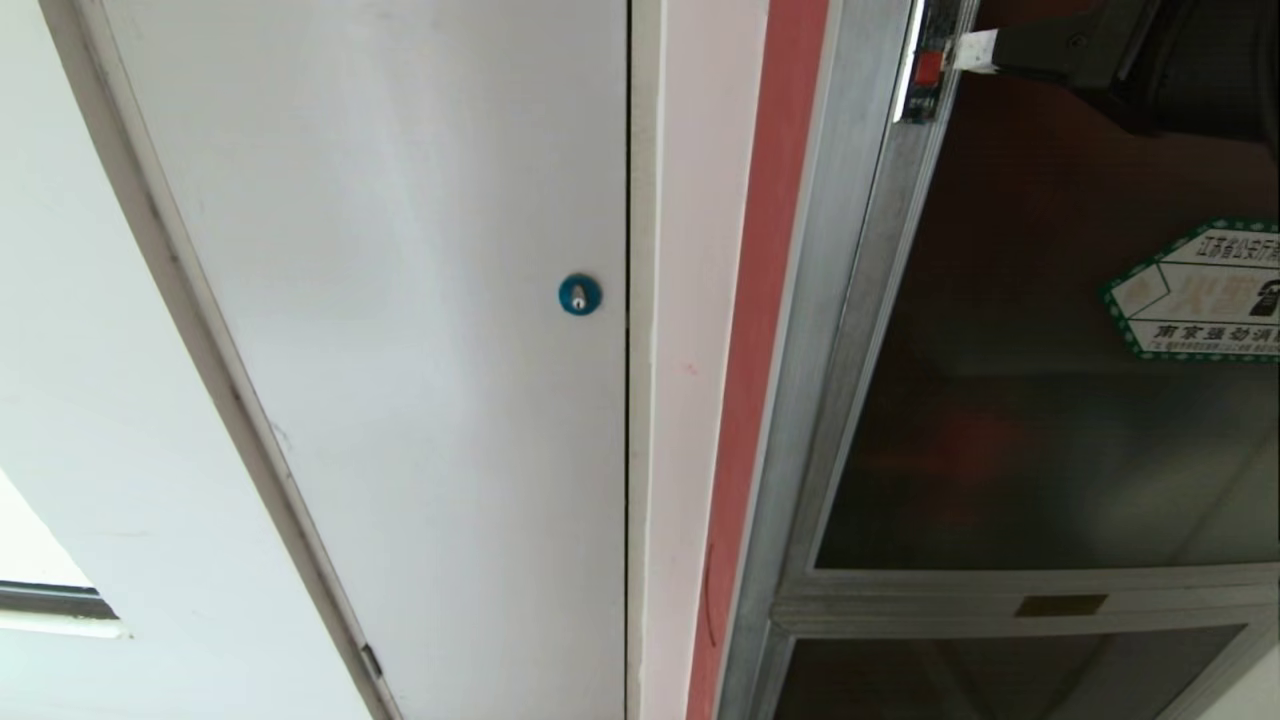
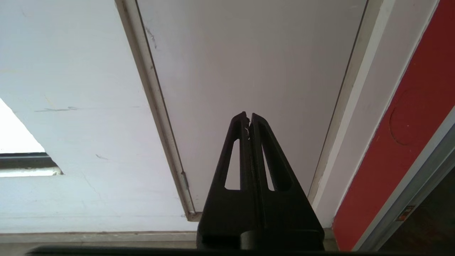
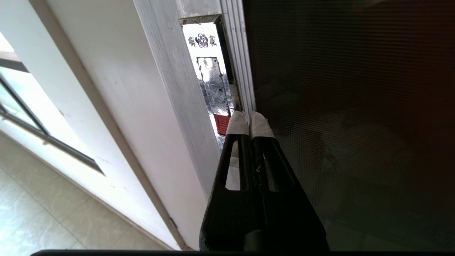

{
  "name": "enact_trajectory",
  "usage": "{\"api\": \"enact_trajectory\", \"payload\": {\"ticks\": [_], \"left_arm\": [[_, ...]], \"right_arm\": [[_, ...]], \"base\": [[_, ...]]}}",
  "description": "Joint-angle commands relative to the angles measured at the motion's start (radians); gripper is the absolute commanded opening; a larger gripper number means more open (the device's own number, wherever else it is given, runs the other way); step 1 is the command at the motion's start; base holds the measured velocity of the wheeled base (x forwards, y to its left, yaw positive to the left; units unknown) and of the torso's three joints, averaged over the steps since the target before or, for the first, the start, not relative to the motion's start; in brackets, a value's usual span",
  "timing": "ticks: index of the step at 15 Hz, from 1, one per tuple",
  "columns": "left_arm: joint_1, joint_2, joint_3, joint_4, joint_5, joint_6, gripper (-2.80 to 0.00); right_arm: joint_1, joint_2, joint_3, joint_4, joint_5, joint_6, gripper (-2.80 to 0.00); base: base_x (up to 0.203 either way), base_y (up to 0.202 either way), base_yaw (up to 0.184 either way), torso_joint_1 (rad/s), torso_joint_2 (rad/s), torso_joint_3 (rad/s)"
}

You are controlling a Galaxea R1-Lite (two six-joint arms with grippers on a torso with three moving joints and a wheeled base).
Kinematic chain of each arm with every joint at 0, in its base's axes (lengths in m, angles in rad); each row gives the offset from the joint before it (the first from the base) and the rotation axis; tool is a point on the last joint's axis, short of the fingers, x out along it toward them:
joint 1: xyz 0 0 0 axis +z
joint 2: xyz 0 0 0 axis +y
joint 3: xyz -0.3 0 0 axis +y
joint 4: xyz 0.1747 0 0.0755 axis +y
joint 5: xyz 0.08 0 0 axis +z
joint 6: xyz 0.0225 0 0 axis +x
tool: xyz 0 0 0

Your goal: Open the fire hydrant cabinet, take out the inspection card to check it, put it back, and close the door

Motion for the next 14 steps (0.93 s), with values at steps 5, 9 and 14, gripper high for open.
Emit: {"api": "enact_trajectory", "payload": {"ticks": [5,9,14], "left_arm": [[-0.001,0.001,0.012,0.000,0.000,0.000,-2.80],[-0.001,0.001,0.012,0.000,0.000,0.000,-2.80],[-0.001,0.001,0.012,0.000,0.000,0.000,-2.80]], "right_arm": [[0.009,-0.199,0.102,0.001,0.032,0.013,-2.80],[0.009,-0.333,0.192,0.003,0.036,0.011,-2.80],[0.007,-0.499,0.299,0.003,0.028,0.010,-2.80]], "base": [[0.000,0.000,0.000,0.000,0.00,0.000],[0.000,0.000,0.000,0.000,0.00,0.000],[0.000,0.000,0.000,0.000,0.00,0.000]]}}
